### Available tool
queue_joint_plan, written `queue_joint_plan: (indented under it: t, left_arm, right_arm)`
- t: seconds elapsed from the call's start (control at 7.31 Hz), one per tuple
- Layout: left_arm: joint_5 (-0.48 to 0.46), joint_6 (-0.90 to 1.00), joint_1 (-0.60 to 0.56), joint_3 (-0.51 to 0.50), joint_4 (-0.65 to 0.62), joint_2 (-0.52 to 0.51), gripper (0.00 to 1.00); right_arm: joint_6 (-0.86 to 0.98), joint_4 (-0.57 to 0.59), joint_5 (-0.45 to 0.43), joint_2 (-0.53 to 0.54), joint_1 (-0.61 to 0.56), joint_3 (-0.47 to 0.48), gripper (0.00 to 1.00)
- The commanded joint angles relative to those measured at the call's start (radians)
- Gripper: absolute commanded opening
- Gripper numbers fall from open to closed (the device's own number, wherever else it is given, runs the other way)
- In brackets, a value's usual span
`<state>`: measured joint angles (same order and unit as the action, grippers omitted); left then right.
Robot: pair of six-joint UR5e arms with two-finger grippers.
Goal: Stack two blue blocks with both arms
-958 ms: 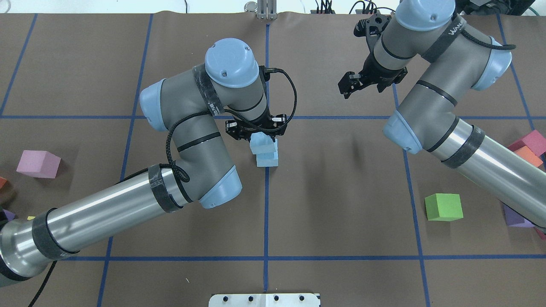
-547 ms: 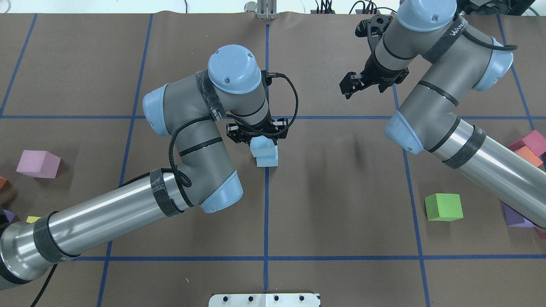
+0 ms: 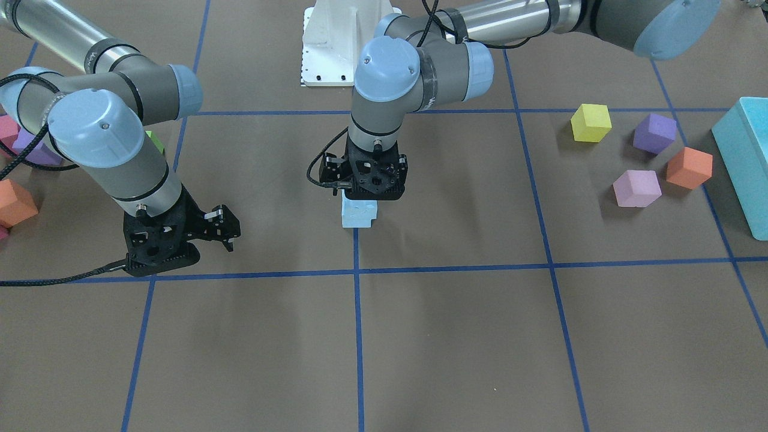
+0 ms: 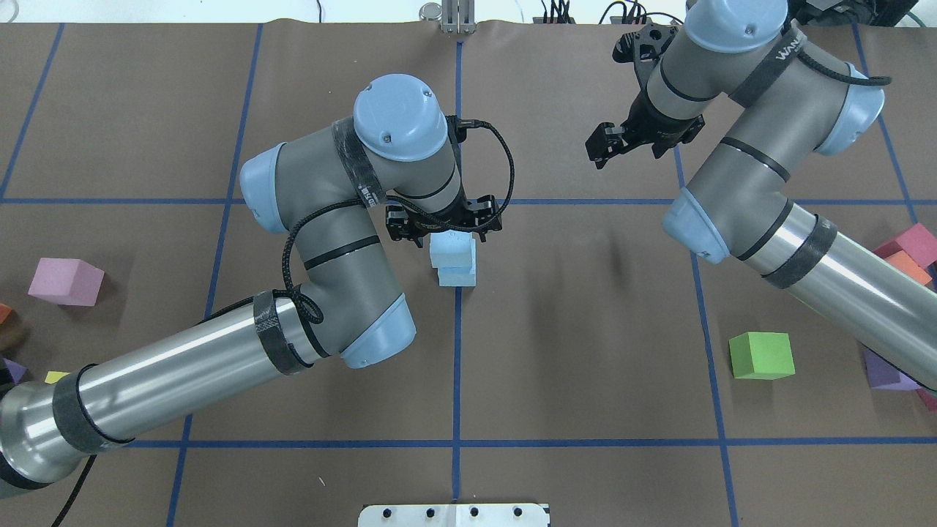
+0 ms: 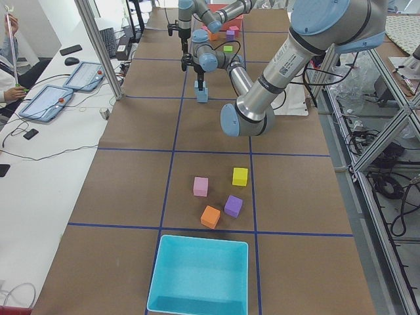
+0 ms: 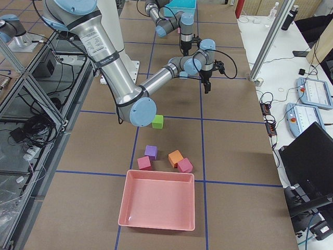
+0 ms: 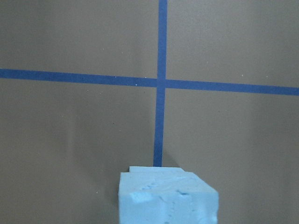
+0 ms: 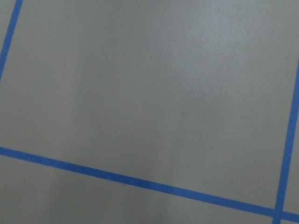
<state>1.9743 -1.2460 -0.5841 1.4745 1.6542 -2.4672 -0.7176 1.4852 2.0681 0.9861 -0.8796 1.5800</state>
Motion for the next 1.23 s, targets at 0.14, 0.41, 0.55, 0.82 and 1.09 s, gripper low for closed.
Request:
queue_joint_plan:
  t: [0.14,0.41,0.55,0.82,1.09]
  left_arm:
    - [0.178,0.034,-0.157,0.090,0.001,0.080,1.00]
    - [0.213,0.258,-0.279,0.266,-0.007,0.323,1.00]
    - [0.294,0.402,-0.378,0.285,-0.007,0.412,1.00]
    - [0.386,0.811,-0.585,0.274,-0.008,0.610,1.00]
    - [0.387,1.134,-0.744,0.193,-0.101,0.683,1.00]
  right_arm:
    - [0.001,0.006,0.006,0.035,-0.027,0.003,1.00]
    - [0.144,0.010,0.134,0.129,-0.173,0.031,1.00]
    - [0.265,0.013,0.180,0.184,-0.271,0.028,1.00]
    - [0.311,0.015,0.182,0.281,-0.402,0.031,1.00]
    - [0.316,0.012,0.190,0.409,-0.482,0.095,1.00]
